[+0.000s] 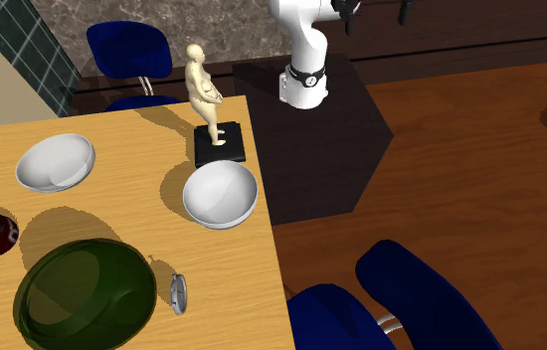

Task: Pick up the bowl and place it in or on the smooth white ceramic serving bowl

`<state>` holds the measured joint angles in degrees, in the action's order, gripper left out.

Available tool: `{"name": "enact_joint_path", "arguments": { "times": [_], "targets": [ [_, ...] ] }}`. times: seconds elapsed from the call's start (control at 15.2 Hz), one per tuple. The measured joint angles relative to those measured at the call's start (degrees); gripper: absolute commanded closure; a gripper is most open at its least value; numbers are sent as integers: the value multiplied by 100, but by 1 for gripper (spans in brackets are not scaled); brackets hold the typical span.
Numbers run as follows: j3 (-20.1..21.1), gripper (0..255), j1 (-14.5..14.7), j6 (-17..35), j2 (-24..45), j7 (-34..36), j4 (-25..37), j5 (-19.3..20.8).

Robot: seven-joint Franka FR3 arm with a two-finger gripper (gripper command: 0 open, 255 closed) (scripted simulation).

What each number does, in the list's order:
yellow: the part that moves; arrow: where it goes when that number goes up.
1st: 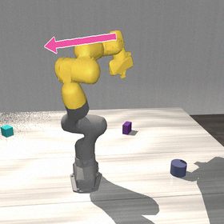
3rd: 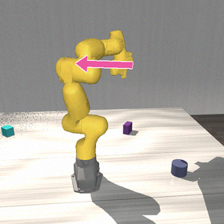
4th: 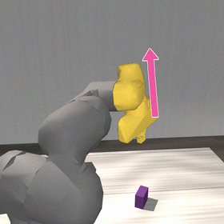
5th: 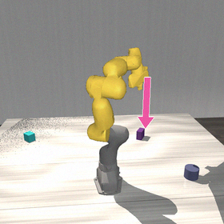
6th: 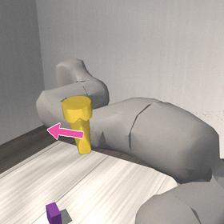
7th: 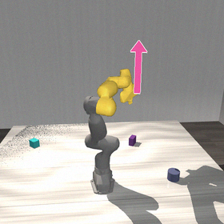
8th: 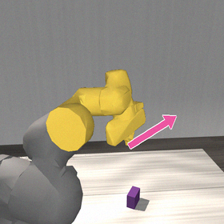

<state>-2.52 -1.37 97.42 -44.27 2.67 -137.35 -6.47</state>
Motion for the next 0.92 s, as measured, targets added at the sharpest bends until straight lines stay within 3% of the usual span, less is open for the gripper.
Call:
{"name": "enact_joint_path", "arguments": {
  "times": [0.26, 0.92],
  "targets": [
    [-111, 0, -63, 287, 174, -145, -157, 94],
    [-784, 0, -410, 1777, 1217, -941, -774, 538]
  ]
}}
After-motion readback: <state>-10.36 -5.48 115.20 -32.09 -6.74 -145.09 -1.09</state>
